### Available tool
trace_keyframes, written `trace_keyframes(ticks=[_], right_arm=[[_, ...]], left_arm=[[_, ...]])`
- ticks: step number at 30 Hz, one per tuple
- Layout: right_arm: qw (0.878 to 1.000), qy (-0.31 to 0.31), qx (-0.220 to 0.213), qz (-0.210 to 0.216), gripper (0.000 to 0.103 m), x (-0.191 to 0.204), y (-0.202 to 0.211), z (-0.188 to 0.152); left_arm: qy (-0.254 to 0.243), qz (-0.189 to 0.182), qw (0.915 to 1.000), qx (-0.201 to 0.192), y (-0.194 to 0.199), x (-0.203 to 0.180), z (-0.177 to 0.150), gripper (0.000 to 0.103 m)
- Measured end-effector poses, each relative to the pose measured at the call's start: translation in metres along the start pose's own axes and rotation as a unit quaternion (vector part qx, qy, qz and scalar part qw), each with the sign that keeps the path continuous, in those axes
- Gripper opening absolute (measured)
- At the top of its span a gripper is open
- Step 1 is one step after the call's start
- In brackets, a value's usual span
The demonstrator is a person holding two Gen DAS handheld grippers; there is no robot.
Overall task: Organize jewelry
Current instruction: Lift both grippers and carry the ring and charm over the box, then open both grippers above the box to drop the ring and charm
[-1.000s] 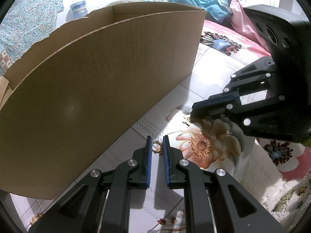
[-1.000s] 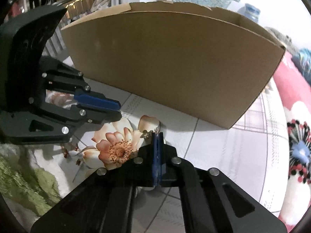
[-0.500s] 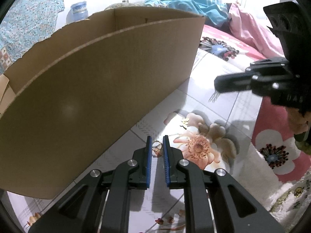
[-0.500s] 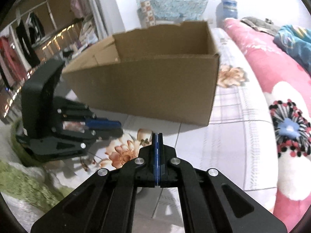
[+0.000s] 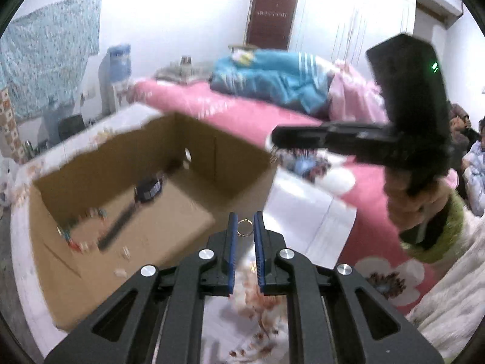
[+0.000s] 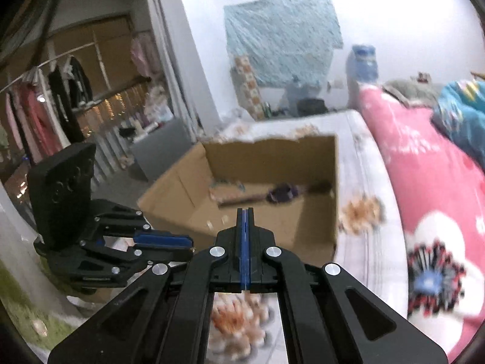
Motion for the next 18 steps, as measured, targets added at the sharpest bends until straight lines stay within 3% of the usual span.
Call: trace_keyframes(ticks=[4, 7, 11, 14, 16, 18], right_arm=[[0.999, -0.005, 0.026, 0.019, 0.000, -0.010, -0.024, 0.016], [0.997, -0.019, 0.071, 0.034, 0.000, -0.019, -0.051, 0.024], [0.990, -0.030, 0.134, 0.033, 0.000, -0.028, -0.090, 0.036], [0.985, -0.041, 0.169, 0.019, 0.007, -0.034, -0.112, 0.039], [0.983, -0.049, 0.176, 0.019, 0.015, -0.037, -0.120, 0.040], [0.982, -0.059, 0.176, 0.023, 0.015, -0.042, -0.124, 0.041]], left_arm=[[0.030, 0.007, 0.9994, 0.016, -0.010, 0.025, 0.021, 0.010], [0.082, -0.011, 0.9948, 0.059, -0.036, 0.053, 0.029, 0.010], [0.127, -0.016, 0.9871, 0.097, -0.061, 0.076, 0.030, 0.010], [0.141, -0.016, 0.9840, 0.108, -0.073, 0.085, 0.031, 0.011], [0.155, -0.020, 0.9797, 0.125, -0.079, 0.089, 0.029, 0.018], [0.174, -0.029, 0.9753, 0.133, -0.083, 0.094, 0.027, 0.026]])
Point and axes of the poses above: each gripper's, at about its wrist camera, not at the fingertips, and y roughly against the way its jaws point, x to its left, z to its top, the point moved 7 cm from there along -y, roughly the way its jaws point, and after that the axes turned 11 degrees about x, right-handed, at the moved point
